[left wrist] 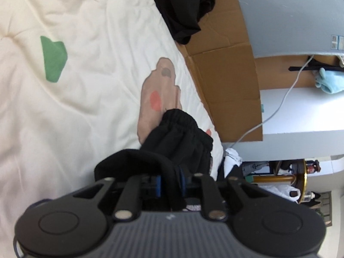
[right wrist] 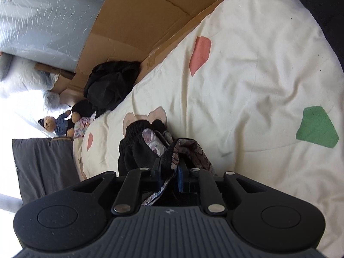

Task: Fold clothes
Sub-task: 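Open both grippers to release the folded leg end, then close both grippers on the folded edge of the black pants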

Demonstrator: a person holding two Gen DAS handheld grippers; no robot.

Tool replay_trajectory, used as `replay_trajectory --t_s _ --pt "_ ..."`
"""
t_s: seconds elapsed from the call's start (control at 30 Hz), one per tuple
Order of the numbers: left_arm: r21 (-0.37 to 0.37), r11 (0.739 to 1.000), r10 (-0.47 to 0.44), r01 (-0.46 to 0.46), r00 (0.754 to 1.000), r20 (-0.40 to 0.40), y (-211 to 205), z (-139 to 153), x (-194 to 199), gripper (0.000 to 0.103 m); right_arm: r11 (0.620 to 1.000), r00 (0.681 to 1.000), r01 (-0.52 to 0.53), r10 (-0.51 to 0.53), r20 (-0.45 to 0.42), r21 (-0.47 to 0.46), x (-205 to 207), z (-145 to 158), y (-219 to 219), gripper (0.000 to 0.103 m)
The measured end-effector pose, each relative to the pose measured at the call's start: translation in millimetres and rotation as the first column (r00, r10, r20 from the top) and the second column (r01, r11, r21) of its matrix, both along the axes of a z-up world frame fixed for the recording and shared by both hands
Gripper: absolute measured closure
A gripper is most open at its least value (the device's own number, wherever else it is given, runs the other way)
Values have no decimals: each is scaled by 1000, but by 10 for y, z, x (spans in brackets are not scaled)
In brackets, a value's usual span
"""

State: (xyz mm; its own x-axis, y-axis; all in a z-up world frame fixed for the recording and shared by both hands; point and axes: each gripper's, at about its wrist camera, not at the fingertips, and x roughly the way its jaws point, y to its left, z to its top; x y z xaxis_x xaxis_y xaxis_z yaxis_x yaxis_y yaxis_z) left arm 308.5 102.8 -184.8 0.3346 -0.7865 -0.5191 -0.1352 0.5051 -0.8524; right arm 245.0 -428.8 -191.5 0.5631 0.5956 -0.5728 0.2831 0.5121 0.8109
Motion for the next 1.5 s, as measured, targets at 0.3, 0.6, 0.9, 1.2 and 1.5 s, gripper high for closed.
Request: replay_trajectory --t_s 0.3,0.6,0.9,1.2,1.5 --pt "16 995 93 -94 993 71 39 179 169 62 999 1000 24 -24 8 -35 188 17 -73 64" --pt "137 981 110 -135 978 177 202 290 178 61 995 994 92 -91 53 -27 202 39 -183 63" --pt "306 952 -69 6 978 197 95 212 133 54 977 997 22 -6 75 -210 75 151 -230 53" --pt "360 925 -212 124 953 216 -100 226 167 47 923 990 -100 129 53 -373 -85 122 -207 43" --pt "380 905 -277 191 943 186 -271 86 202 44 780 904 -311 419 83 -544 -6 276 241 32"
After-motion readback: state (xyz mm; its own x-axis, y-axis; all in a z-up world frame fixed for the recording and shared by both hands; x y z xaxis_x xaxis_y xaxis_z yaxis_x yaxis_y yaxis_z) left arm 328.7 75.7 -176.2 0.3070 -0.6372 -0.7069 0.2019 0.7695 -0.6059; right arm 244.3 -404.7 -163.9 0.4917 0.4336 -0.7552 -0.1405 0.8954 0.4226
